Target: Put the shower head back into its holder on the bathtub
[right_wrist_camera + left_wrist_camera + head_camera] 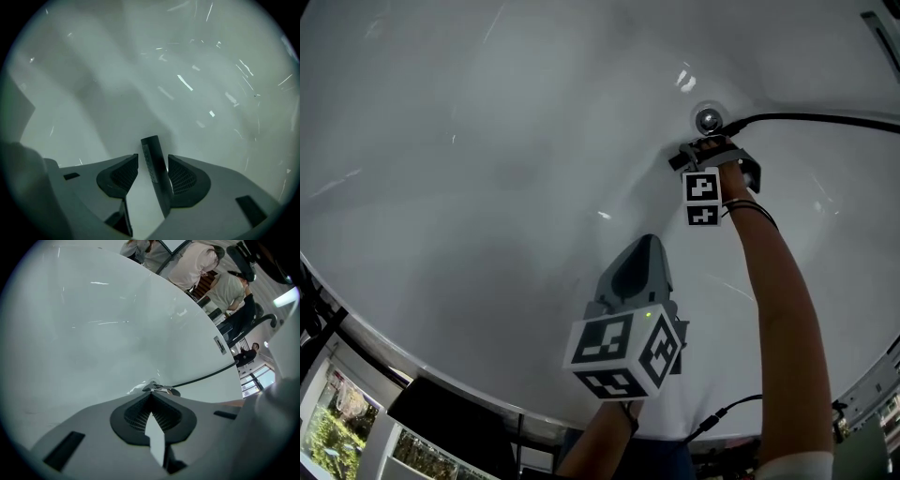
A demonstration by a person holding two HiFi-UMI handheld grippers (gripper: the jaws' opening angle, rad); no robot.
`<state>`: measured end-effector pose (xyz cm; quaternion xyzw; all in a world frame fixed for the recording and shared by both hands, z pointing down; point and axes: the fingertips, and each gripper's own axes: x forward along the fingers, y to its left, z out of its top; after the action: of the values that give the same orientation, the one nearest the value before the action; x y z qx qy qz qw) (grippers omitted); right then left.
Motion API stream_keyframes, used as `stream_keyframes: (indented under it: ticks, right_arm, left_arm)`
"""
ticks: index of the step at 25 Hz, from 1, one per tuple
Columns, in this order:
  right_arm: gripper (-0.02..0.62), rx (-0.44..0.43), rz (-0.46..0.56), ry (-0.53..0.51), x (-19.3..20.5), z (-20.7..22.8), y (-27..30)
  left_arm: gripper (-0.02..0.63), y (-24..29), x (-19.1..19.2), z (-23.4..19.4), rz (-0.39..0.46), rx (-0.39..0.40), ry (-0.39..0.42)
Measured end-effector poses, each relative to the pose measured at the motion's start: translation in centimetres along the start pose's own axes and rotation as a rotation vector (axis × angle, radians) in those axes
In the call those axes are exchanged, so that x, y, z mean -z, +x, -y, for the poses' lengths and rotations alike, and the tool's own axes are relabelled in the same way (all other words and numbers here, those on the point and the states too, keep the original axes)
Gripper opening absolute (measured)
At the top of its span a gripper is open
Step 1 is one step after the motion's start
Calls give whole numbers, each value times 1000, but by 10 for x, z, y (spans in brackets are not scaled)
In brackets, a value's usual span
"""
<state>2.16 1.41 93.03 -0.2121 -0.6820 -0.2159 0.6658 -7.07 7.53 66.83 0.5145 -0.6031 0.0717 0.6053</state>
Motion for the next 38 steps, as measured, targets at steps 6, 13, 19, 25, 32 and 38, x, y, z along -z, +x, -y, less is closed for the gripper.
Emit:
stream_keyframes:
  ticks: [6, 13, 19, 25, 32, 38]
  right_arm:
    - [181, -6, -30, -13, 1, 1, 11]
    - [129, 20, -55, -64, 8, 0, 5]
    - [124, 41, -35, -62, 7, -8, 4]
    - [124, 89, -11, -16, 5, 0, -16]
    - [124, 176, 49, 9, -9, 20, -53]
    - [124, 241, 113, 64, -16, 30, -96]
  left_arm:
    - [3, 12, 1, -4, -11, -9, 3]
    - [3, 17, 1, 1, -2, -20, -14]
    - [3, 18, 1, 1, 6, -15, 3]
    - [3, 6, -8, 2, 32, -17, 36]
    - [3, -13, -14, 10, 50, -16, 56]
    - [3, -34, -27, 22, 84, -20, 89]
